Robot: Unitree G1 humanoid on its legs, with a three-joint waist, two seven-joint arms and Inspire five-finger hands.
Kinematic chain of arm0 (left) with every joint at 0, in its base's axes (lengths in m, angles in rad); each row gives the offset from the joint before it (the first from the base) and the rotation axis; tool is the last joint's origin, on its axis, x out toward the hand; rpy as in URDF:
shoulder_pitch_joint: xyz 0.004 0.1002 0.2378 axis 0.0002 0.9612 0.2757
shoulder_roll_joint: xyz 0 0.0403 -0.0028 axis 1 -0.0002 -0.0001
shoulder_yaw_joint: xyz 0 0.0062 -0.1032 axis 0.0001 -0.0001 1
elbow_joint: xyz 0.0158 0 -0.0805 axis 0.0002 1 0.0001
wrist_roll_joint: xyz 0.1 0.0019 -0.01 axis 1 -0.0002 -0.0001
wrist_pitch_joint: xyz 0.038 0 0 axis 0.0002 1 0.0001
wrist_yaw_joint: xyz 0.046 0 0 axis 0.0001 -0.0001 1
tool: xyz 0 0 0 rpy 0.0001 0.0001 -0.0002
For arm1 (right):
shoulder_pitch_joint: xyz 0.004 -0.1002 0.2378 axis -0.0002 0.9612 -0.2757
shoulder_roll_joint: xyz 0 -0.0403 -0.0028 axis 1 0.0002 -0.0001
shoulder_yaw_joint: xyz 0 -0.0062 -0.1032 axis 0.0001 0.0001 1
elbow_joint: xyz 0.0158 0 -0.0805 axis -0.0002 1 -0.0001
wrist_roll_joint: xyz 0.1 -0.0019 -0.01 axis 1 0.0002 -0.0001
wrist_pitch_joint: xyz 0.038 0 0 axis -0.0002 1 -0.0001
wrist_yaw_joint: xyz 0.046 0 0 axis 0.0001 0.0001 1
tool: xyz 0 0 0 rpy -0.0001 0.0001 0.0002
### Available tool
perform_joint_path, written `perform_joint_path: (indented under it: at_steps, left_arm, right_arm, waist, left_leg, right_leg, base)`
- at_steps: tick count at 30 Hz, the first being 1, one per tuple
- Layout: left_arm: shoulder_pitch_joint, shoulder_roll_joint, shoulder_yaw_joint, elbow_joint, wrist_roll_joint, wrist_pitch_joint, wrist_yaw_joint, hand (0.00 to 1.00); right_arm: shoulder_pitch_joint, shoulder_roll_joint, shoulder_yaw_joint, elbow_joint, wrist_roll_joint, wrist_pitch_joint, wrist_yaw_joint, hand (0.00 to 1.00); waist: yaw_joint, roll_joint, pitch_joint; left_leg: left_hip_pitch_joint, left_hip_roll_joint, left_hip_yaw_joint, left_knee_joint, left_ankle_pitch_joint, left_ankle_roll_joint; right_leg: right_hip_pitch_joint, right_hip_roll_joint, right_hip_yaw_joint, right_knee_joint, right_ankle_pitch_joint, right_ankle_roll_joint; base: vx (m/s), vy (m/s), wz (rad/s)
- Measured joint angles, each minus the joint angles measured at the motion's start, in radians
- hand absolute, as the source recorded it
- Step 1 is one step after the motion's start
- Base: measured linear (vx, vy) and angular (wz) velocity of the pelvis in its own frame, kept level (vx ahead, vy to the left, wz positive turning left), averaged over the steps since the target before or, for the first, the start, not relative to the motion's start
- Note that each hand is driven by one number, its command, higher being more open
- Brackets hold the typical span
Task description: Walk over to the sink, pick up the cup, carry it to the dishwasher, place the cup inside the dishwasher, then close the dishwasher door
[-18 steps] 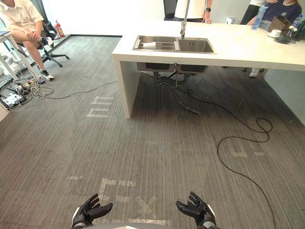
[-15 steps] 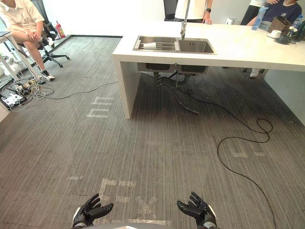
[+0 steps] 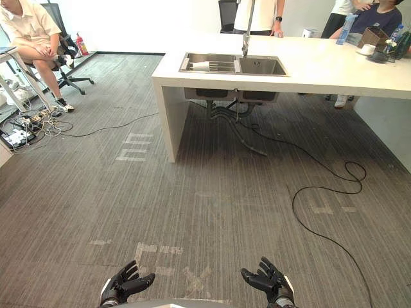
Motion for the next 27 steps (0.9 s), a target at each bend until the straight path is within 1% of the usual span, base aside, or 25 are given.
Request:
perform_joint_path:
  at_steps: [3, 6, 8, 12, 14, 15, 16, 17, 18, 19, 20, 21, 22, 23, 24, 25, 26, 27]
  left_arm:
    - [0.006, 0.0, 0.0, -0.011, -0.001, -0.004, 0.016, 0.9]
    - [0.021, 0.0, 0.0, -0.049, -0.002, -0.006, 0.025, 0.9]
    - [0.046, 0.0, 0.0, -0.106, -0.002, -0.01, 0.029, 0.9]
    - [0.055, 0.0, 0.0, -0.14, -0.002, -0.011, 0.044, 0.9]
    - [0.073, -0.002, -0.009, -0.162, -0.002, -0.012, 0.048, 0.9]
    - [0.076, -0.004, -0.01, -0.163, -0.002, -0.012, 0.048, 0.9]
    - [0.08, -0.008, -0.012, -0.163, -0.002, -0.012, 0.05, 0.9]
    - [0.086, -0.01, -0.022, -0.163, -0.002, -0.012, 0.052, 0.9]
    - [0.087, -0.01, -0.029, -0.163, -0.002, -0.012, 0.055, 0.9]
    - [0.087, -0.012, -0.039, -0.164, -0.002, -0.012, 0.059, 0.9]
    - [0.087, -0.014, -0.039, -0.164, -0.003, -0.012, 0.06, 0.9]
    - [0.084, -0.011, -0.039, -0.165, -0.013, -0.017, 0.065, 0.9]
    - [0.084, -0.006, -0.039, -0.167, -0.023, -0.019, 0.071, 0.9]
    - [0.084, -0.002, -0.038, -0.167, -0.029, -0.02, 0.076, 0.9]
    - [0.077, 0.01, -0.038, -0.167, -0.041, -0.02, 0.078, 0.9]
    - [0.069, 0.018, -0.039, -0.169, -0.043, -0.019, 0.08, 0.9]
    - [0.066, 0.023, -0.039, -0.174, -0.049, -0.017, 0.08, 0.9]
    - [0.063, 0.038, -0.039, -0.196, -0.061, -0.01, 0.08, 0.9]
  right_arm:
    - [0.019, -0.001, 0.0, -0.041, 0.01, -0.021, 0.003, 0.9]
    - [0.03, -0.003, 0.0, -0.08, 0.03, -0.024, 0.006, 0.9]
    - [0.034, -0.003, 0.0, -0.113, 0.037, -0.027, 0.009, 0.9]
    - [0.047, -0.002, 0.003, -0.152, 0.037, -0.028, 0.021, 0.9]
    - [0.064, -0.002, 0.006, -0.179, 0.037, -0.028, 0.027, 0.9]
    - [0.069, -0.002, 0.006, -0.186, 0.037, -0.028, 0.028, 0.9]
    - [0.071, -0.003, 0.005, -0.188, 0.036, -0.028, 0.027, 0.9]
    - [0.074, -0.004, 0.006, -0.188, 0.036, -0.028, 0.027, 0.9]
    - [0.075, -0.004, 0.006, -0.188, 0.036, -0.028, 0.027, 0.9]
    - [0.078, -0.004, 0.007, -0.186, 0.035, -0.026, 0.027, 0.9]
    - [0.078, -0.004, 0.011, -0.185, 0.034, -0.025, 0.028, 0.9]
    - [0.078, -0.002, 0.028, -0.185, 0.034, -0.024, 0.031, 0.9]
    - [0.078, -0.002, 0.046, -0.178, 0.034, -0.023, 0.033, 0.9]
    - [0.078, 0.0, 0.049, -0.172, 0.033, -0.022, 0.036, 0.9]
    - [0.071, 0.002, 0.051, -0.159, 0.033, -0.022, 0.044, 0.9]
    - [0.06, 0.002, 0.051, -0.152, 0.034, -0.02, 0.053, 0.9]
    - [0.056, 0.002, 0.052, -0.151, 0.035, -0.019, 0.057, 0.9]
    - [0.049, 0.001, 0.056, -0.151, 0.036, -0.018, 0.071, 0.9]
  waist:
    - [0.0, 0.0, 0.0]
    - [0.0, -0.001, 0.001]
    - [0.0, 0.0, 0.001]
    - [0.003, -0.001, 0.003]
    - [0.003, -0.003, 0.009]
    - [0.003, -0.008, 0.016]
    - [0.003, -0.004, 0.022]
    - [0.004, -0.009, 0.028]
    - [0.004, -0.009, 0.03]
    - [0.005, -0.008, 0.035]
    - [0.008, -0.009, 0.038]
    - [0.006, -0.012, 0.055]
    - [0.006, -0.028, 0.073]
    - [0.005, -0.031, 0.08]
    - [0.007, -0.037, 0.094]
    - [0.006, -0.034, 0.104]
    - [0.006, -0.032, 0.107]
    - [0.006, -0.033, 0.111]
  left_leg:
    - [0.0, 0.002, 0.01, 0.005, -0.009, 0.001]
    - [0.001, 0.002, 0.013, 0.015, -0.018, -0.001]
    - [0.001, 0.002, 0.019, 0.032, -0.032, 0.0]
    - [-0.001, 0.002, 0.025, 0.075, -0.063, -0.005]
    - [-0.003, 0.004, 0.029, 0.12, -0.1, -0.007]
    - [-0.005, 0.004, 0.03, 0.139, -0.113, -0.007]
    - [-0.007, 0.004, 0.032, 0.18, -0.143, 0.0]
    - [-0.014, 0.003, 0.035, 0.224, -0.177, 0.006]
    - [-0.02, 0.001, 0.037, 0.246, -0.193, 0.007]
    - [-0.026, 0.001, 0.038, 0.284, -0.219, 0.016]
    - [-0.026, 0.001, 0.039, 0.297, -0.226, 0.017]
    - [-0.018, 0.0, 0.04, 0.32, -0.235, 0.031]
    - [-0.005, -0.002, 0.041, 0.335, -0.247, 0.037]
    - [0.006, -0.002, 0.041, 0.336, -0.252, 0.035]
    - [0.028, 0.01, 0.038, 0.339, -0.264, 0.029]
    - [0.03, 0.039, 0.035, 0.357, -0.283, 0.016]
    - [0.03, 0.054, 0.034, 0.368, -0.295, 0.006]
    - [0.03, 0.093, 0.032, 0.395, -0.331, -0.009]
  right_leg:
    - [0.0, -0.002, 0.0, 0.007, -0.007, -0.003]
    - [0.0, -0.005, 0.0, 0.019, -0.017, 0.002]
    - [0.0, -0.008, 0.004, 0.031, -0.027, 0.003]
    - [0.006, -0.013, 0.008, 0.048, -0.046, 0.006]
    - [0.005, -0.023, 0.011, 0.09, -0.077, 0.012]
    - [0.003, -0.026, 0.011, 0.11, -0.091, 0.014]
    - [-0.004, -0.036, 0.012, 0.161, -0.125, 0.016]
    - [-0.023, -0.051, 0.009, 0.229, -0.162, 0.027]
    - [-0.04, -0.061, 0.005, 0.275, -0.181, 0.038]
    - [-0.095, -0.081, -0.003, 0.411, -0.208, 0.051]
    - [-0.131, -0.092, -0.007, 0.495, -0.211, 0.048]
    - [-0.21, -0.124, -0.013, 0.672, -0.206, 0.04]
    - [-0.251, -0.154, -0.028, 0.77, -0.22, 0.032]
    - [-0.26, -0.17, -0.046, 0.781, -0.236, 0.036]
    - [-0.276, -0.191, -0.079, 0.774, -0.252, 0.049]
    - [-0.299, -0.191, -0.108, 0.749, -0.255, 0.048]
    - [-0.315, -0.189, -0.122, 0.733, -0.254, 0.05]
    - [-0.359, -0.181, -0.142, 0.69, -0.251, 0.052]
  base:
    - [0.0, 0.0, 0.0]
    - [0.0, -0.004, 0.01]
    - [0.04, 0.001, -0.06]
    - [0.07, 0.008, -0.05]
    - [0.07, 0.016, -0.03]
    - [0.08, 0.026, -0.02]
    - [0.06, 0.031, -0.06]
    - [0.06, 0.036, -0.08]
    - [0.04, 0.047, -0.1]
    - [0.03, 0.049, -0.06]
    - [0.05, 0.056, -0.04]
    - [0.08, 0.021, -0.02]
    - [0.09, 0.0, -0.01]
    - [0.13, -0.042, -0.02]
    - [0.14, -0.075, -0.01]
    - [0.15, -0.1, -0.02]
    - [0.2, -0.186, -0.07]
    - [0.19, -0.193, -0.07]
